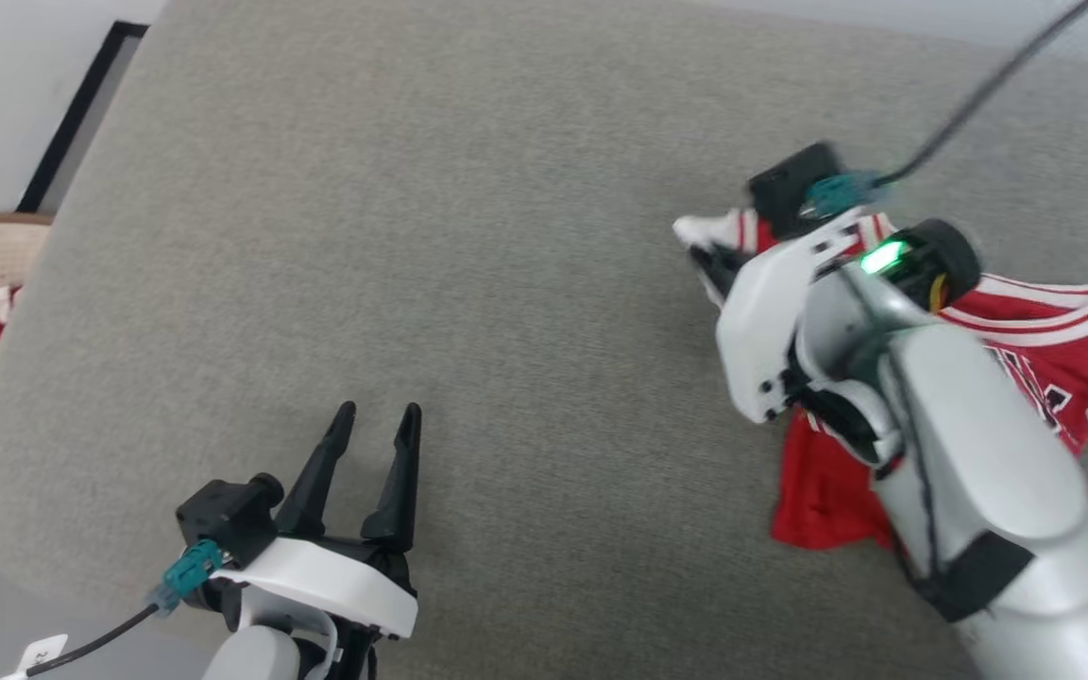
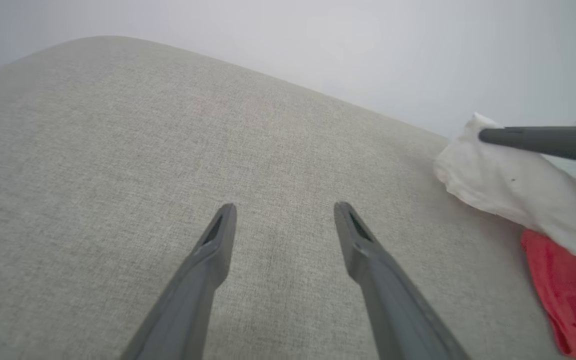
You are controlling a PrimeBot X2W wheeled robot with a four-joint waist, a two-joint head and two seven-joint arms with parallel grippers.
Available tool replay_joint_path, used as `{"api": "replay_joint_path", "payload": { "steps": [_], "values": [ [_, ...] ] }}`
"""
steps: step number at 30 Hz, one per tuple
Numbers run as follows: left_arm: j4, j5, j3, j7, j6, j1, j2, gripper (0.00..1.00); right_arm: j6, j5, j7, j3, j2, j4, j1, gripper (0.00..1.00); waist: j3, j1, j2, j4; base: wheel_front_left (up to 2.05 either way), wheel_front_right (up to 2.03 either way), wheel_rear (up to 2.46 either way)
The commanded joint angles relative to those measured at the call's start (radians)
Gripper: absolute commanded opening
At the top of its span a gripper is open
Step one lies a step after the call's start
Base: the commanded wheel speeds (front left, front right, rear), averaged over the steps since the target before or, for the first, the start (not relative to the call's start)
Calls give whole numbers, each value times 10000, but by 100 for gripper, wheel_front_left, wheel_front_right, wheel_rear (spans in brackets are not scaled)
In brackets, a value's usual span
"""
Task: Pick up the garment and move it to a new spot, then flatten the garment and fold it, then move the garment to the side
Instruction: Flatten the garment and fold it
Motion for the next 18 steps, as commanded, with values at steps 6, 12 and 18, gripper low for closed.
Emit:
{"api": "replay_joint_path", "payload": {
  "steps": [6, 12, 18],
  "values": [
    [52, -127, -123, -50, 18, -239, -103, 100, 0, -317, -769, 401, 86, 2181, -600, 0, 163, 0, 0, 439, 0, 0, 0],
    [17, -121, 17, -50, 18, -163, 10, 100, 0, -341, -1827, 569, 294, 3423, -1033, 100, 102, 0, 0, 291, 0, 0, 0],
    [-411, -46, 166, -52, 18, -228, 465, 100, 0, -105, -2937, 308, 10, 3024, -1102, 100, -246, 0, 0, -305, 0, 0, 0]
  ]
}}
